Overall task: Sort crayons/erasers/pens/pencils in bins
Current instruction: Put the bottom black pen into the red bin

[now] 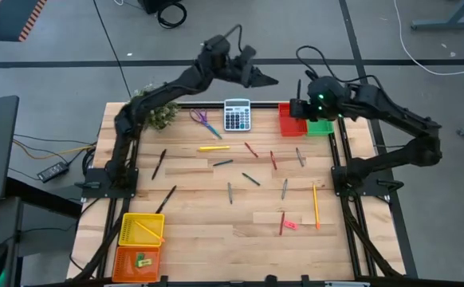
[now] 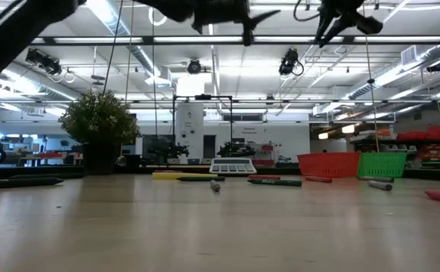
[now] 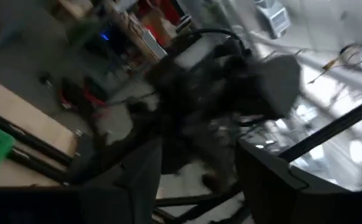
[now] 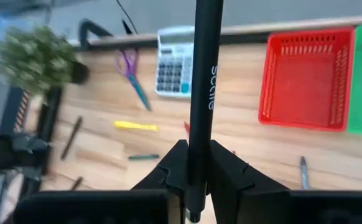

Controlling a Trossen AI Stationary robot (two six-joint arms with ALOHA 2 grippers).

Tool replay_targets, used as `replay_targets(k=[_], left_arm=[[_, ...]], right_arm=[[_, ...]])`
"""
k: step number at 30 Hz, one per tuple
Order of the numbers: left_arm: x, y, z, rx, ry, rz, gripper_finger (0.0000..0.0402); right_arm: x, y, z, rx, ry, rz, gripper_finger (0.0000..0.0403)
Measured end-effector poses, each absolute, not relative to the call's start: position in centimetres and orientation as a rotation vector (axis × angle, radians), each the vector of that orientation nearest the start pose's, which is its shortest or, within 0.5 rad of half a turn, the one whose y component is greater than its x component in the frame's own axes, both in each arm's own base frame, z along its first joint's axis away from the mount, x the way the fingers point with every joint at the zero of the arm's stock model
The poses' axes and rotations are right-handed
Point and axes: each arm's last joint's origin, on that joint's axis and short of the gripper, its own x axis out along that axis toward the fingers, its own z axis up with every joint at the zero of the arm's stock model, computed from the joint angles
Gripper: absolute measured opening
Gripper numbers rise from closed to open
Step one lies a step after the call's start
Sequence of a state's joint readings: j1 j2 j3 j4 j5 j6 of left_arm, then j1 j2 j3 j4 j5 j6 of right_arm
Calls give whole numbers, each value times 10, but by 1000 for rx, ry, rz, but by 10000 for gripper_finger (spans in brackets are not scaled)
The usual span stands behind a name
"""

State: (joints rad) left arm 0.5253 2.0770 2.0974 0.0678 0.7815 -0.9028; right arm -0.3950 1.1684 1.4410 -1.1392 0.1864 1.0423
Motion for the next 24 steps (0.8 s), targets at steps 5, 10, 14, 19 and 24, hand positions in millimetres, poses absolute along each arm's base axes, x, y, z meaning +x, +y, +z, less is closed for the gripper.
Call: replay_targets(k=[5,10,14,19,24], left_arm=[[405,206,425,-756,112,-120,167],[407,174,427,-722,187,-30,142],[415,153,426,-688,207,-45,129],[421,135,422,-651,258,-68,118],[426,119,422,-625,256,-57,112]], right_arm=[[192,-102,382,1047,627,-976,53],[192,-129,371,1060,654,-1057,50],[187,-152,360,1145,719,-1065,50],[186,-179,344,1227,763,-1070,50],[190,-206,320,1338,836,-1044,49]])
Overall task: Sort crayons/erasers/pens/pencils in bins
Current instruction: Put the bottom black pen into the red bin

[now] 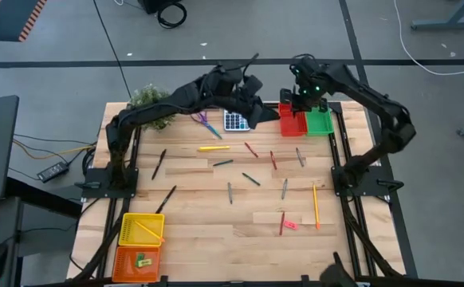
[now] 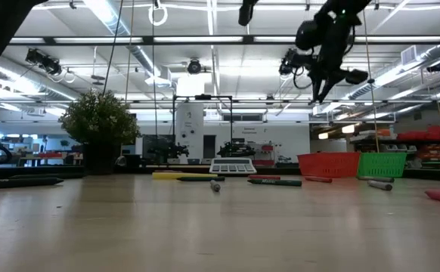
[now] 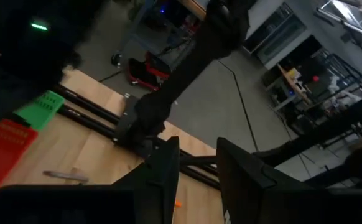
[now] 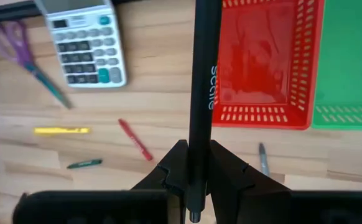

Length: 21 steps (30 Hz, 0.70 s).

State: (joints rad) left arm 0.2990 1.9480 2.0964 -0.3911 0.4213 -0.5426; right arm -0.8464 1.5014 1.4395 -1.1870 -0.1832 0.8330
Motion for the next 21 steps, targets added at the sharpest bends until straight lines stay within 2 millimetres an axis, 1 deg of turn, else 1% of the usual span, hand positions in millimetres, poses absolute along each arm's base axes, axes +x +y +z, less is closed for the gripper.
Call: replay_targets(k=[3,5,8,11,14,16,19,21], left_arm=[[426,120,422,-626,251,-41,112],[425,121,421,-631,259,-36,112],[423,120,422,-632,267,-39,110],[421,119,422,-648,290,-38,110],[420,120,422,-664,289,-3,110],[421,118,423,-646,273,15,110],[421,116,422,-632,291,17,110],[420,115,419,-635,317,20,110]], right_arm=[[191,-221,306,1392,878,-1024,50],[192,-226,299,1424,909,-986,50],[192,-225,292,1448,987,-975,50],[190,-222,290,1447,1039,-973,50],[181,-232,281,1460,1012,-991,50],[176,-231,276,1460,1041,-1004,50],[170,-223,278,1474,1043,-975,50],[167,-220,279,1474,1015,-981,50]])
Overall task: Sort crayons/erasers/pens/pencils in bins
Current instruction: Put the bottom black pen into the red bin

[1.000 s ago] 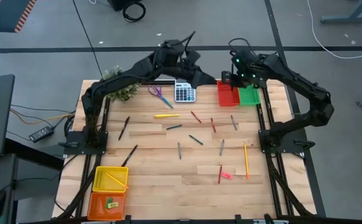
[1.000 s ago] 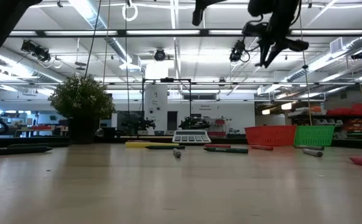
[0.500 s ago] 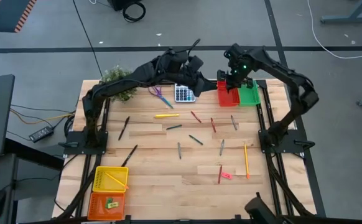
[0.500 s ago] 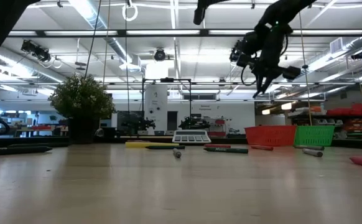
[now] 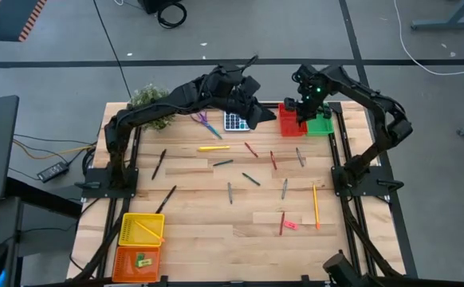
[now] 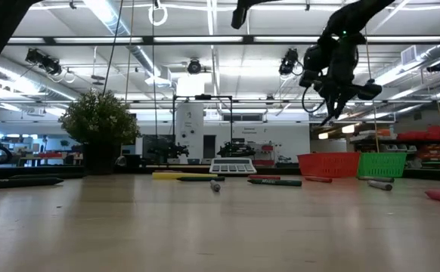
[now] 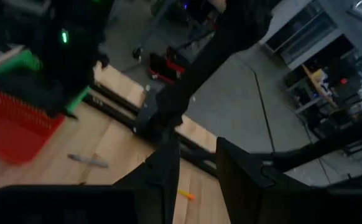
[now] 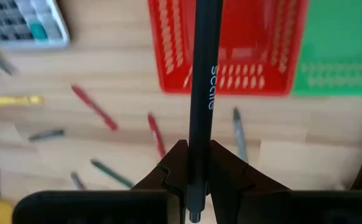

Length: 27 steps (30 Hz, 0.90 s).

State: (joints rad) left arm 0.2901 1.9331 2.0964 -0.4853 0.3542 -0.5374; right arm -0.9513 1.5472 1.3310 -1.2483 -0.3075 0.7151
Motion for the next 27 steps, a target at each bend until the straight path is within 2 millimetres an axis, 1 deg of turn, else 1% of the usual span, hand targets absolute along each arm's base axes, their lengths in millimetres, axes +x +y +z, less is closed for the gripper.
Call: replay_targets(k=[4,6,11,20,23,27], left_arm=[[420,114,418,-641,324,46,110],[421,113,420,-645,305,50,109],[423,108,421,-646,296,51,109],[424,105,421,-645,298,45,110],[424,106,421,-645,299,40,110],[424,105,421,-645,301,31,110]], right_arm=[[162,-219,275,1519,983,-997,50],[163,-220,273,1539,957,-968,50],[168,-221,259,1613,896,-889,50],[162,-211,228,1698,953,-854,50],[162,-211,225,1695,952,-885,50],[164,-218,225,1685,866,-906,50]])
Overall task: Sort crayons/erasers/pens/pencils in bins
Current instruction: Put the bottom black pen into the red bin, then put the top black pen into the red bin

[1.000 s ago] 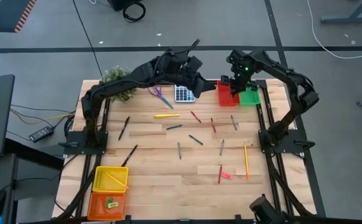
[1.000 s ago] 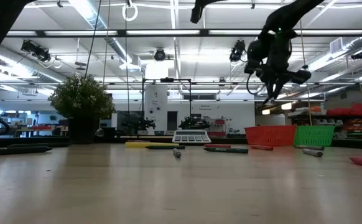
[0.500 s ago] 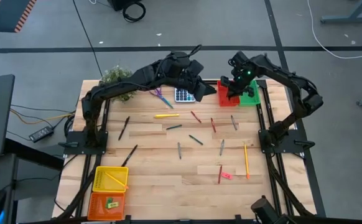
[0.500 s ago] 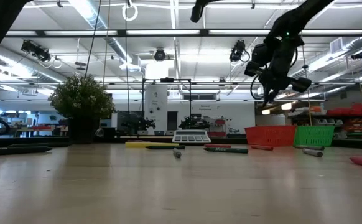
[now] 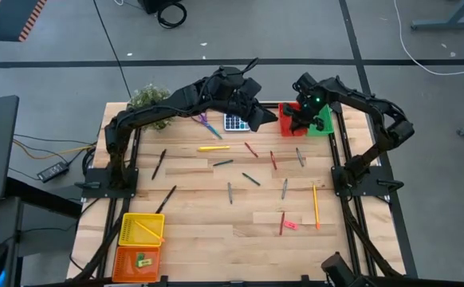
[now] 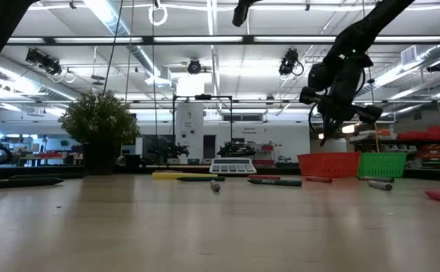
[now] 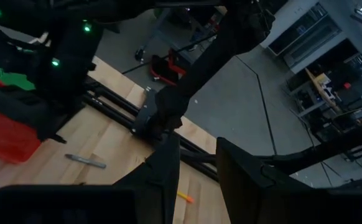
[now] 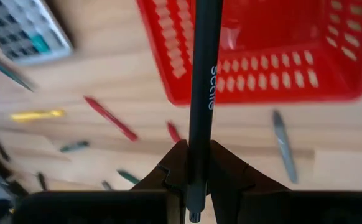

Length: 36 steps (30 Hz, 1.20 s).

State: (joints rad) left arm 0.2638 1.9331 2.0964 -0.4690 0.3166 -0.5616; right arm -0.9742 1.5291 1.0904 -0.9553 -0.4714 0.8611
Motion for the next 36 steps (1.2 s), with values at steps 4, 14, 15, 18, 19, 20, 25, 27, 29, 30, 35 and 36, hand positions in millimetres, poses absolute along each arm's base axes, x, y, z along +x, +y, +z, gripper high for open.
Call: replay_targets(k=[4,14,15,18,19,20,25,27,29,30,35,36], left_arm=[[424,105,421,-642,305,13,110],[424,104,421,-625,308,0,110],[424,104,421,-625,308,0,110],[424,104,421,-627,311,-15,110],[424,104,421,-627,312,-18,110],[424,104,421,-627,312,-18,110],[424,104,421,-627,312,-20,110],[424,104,421,-627,313,-19,110],[424,104,421,-626,312,-20,110],[424,104,421,-626,312,-20,110],[424,104,421,-626,313,-20,110],[424,104,421,-626,313,-20,110]], right_arm=[[159,-226,226,1708,803,-934,51],[148,-237,223,1763,739,-986,51],[149,-238,222,1767,742,-990,51],[150,-240,218,1765,745,-995,51],[150,-241,217,1765,749,-1001,51],[151,-242,216,1761,749,-1006,51],[151,-244,215,1747,736,-1019,51],[151,-244,215,1748,738,-1019,52],[151,-244,215,1743,738,-1020,57],[151,-244,215,1740,739,-1025,62],[151,-244,215,1730,737,-1041,96],[151,-245,215,1727,734,-1039,103]])
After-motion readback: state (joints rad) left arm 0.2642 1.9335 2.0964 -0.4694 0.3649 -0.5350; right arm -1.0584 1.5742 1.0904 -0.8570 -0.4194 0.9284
